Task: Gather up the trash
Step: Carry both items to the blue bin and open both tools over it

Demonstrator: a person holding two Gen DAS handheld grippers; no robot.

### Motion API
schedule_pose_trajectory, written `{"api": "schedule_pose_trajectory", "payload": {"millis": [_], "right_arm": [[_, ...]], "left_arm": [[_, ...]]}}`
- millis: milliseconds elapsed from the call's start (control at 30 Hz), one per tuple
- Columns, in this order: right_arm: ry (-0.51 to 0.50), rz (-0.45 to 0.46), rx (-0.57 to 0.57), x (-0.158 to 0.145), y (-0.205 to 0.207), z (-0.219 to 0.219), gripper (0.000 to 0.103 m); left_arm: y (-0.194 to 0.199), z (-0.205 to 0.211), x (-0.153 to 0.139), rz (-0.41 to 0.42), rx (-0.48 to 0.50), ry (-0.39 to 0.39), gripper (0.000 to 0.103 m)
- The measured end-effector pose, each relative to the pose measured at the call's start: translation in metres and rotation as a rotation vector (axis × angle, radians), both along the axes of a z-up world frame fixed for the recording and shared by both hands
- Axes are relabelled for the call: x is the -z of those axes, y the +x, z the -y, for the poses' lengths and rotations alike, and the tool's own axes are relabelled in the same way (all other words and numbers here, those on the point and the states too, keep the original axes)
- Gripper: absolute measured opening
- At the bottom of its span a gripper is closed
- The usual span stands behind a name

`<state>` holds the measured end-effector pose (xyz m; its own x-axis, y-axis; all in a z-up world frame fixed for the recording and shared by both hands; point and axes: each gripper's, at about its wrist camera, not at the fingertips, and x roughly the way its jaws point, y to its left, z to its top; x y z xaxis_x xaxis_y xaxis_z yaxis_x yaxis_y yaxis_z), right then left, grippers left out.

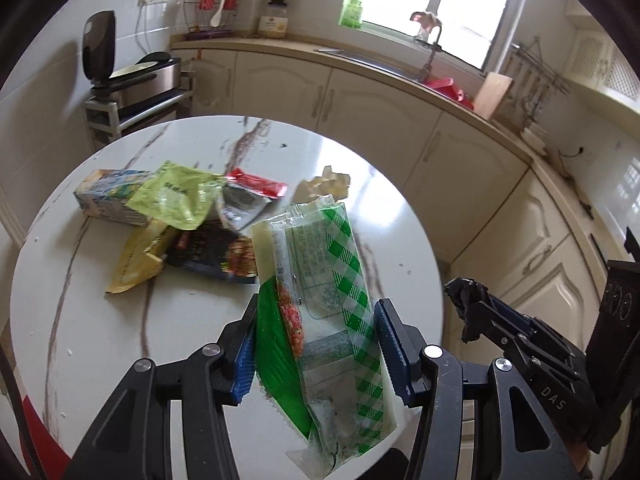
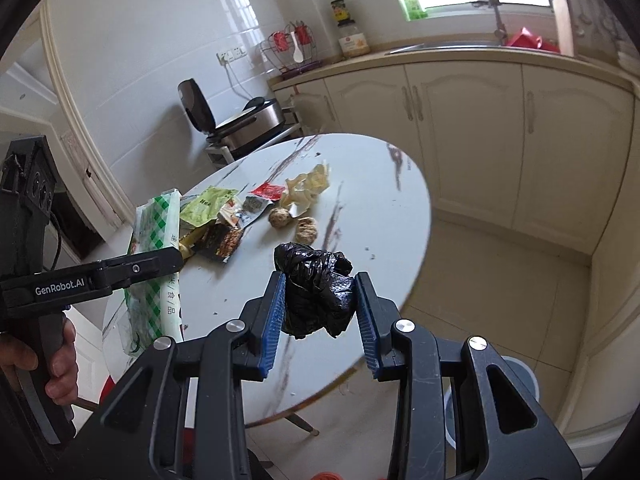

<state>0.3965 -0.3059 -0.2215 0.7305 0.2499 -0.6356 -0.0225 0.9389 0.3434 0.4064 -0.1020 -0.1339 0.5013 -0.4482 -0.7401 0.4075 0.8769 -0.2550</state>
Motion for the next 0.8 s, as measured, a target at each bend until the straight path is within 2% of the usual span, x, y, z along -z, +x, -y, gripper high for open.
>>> {"api": "schedule_pose_trajectory", "payload": {"millis": [100,267,467,633,800], "right_arm": [[0.023,-0.001,0.057,0.005,-0.018,0.035,0.032],[0.022,-0.019,0.201,0.02,-0.056,0.1,0.032],[0.057,-0.112,0.348,0.068,-0.088,0.171,0.032],[0.065,-0.223,0.421,0.122,-0.099,0.206,0.033],[0.131,-0.302,0.445,0.174,-0.1,0.229,0.033]], "left_arm": [[-0.016,0.039,-0.002,-0.008,0.089,-0.029,0.05],[-0.036,0.128,0.011,-0.003,0.258,0.009,0.05],[-0.031,0.227,0.065,-0.08,0.415,0.066,0.05],[-0.014,0.284,0.123,-0.165,0.483,0.165,0.052],[-0.003,0.316,0.171,-0.174,0.513,0.274,0.071]]}}
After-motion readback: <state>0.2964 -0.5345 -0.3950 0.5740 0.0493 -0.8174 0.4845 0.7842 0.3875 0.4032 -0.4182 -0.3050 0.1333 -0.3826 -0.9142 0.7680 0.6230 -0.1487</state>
